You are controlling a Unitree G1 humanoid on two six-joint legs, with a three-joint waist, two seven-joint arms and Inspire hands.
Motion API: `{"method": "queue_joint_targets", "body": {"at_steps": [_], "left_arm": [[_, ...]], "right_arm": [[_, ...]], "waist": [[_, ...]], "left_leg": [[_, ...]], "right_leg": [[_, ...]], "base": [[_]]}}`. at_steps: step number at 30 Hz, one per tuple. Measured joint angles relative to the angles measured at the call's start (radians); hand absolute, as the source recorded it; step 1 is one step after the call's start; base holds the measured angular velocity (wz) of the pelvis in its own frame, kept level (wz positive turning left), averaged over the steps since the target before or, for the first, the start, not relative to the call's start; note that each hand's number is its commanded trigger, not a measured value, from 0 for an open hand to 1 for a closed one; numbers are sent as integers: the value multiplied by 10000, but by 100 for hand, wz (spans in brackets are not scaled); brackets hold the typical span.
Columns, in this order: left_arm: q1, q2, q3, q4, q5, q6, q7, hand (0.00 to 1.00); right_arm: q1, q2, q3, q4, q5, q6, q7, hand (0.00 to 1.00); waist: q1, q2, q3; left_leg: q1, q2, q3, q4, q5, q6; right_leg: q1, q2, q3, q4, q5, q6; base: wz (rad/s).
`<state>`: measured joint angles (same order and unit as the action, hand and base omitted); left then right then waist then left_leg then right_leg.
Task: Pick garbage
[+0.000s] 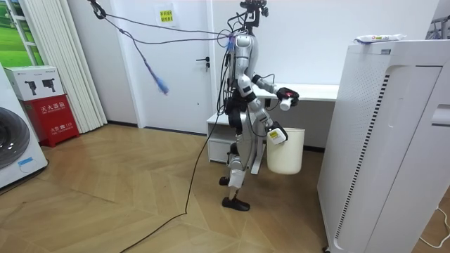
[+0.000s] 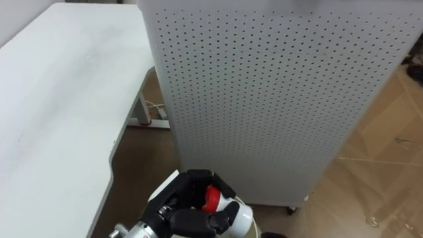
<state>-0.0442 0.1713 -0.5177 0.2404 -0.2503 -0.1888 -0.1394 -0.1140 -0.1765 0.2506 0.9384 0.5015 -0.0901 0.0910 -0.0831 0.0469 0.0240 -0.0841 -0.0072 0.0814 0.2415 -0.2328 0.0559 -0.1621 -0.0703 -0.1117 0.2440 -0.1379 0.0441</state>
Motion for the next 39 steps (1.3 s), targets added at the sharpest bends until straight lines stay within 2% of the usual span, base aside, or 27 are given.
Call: {"method": "queue_joint_targets", "body": {"at_steps": [1,4,7,19,27,39], "left_arm": [[22,3,0,38,1,3,-32,1],[79,35,0,284,12,139,-165,0],[82,36,-9,644,7,308,-301,0],[133,70,-28,997,50,398,-487,0],[202,74,-212,1025,50,398,-482,0],[360,55,-448,1038,48,396,-674,0]], "right_arm": [[-7,-16,-16,0,1,-6,0,100],[-15,-61,-64,-2,-16,-39,-1,100],[-21,-126,-65,-2,16,-44,-14,100],[-56,-161,-76,-29,24,-53,-62,100],[-53,-129,-35,-7,24,-40,-192,100],[-2,-96,27,95,17,-29,-433,100]], "waist": [[0,42,14],[5,226,-10],[-8,316,17],[-224,259,31],[-223,94,20],[-238,95,19]], "left_leg": [[-25,0,0,0,0,0],[-221,4,8,-10,3,-4],[-294,4,12,-13,4,-6],[-456,-14,137,-12,8,-2],[-458,-26,227,6,11,3],[-486,-46,272,2,26,18]], "right_leg": [[-24,-3,-6,2,0,0],[-293,-4,6,138,-1,-1],[-367,-6,6,155,-1,-1],[-693,-50,30,389,-4,2],[-767,-61,57,505,-4,1],[-821,-83,91,509,-3,1]], "base": [[0],[0],[0],[-2],[-2],[0]]}}
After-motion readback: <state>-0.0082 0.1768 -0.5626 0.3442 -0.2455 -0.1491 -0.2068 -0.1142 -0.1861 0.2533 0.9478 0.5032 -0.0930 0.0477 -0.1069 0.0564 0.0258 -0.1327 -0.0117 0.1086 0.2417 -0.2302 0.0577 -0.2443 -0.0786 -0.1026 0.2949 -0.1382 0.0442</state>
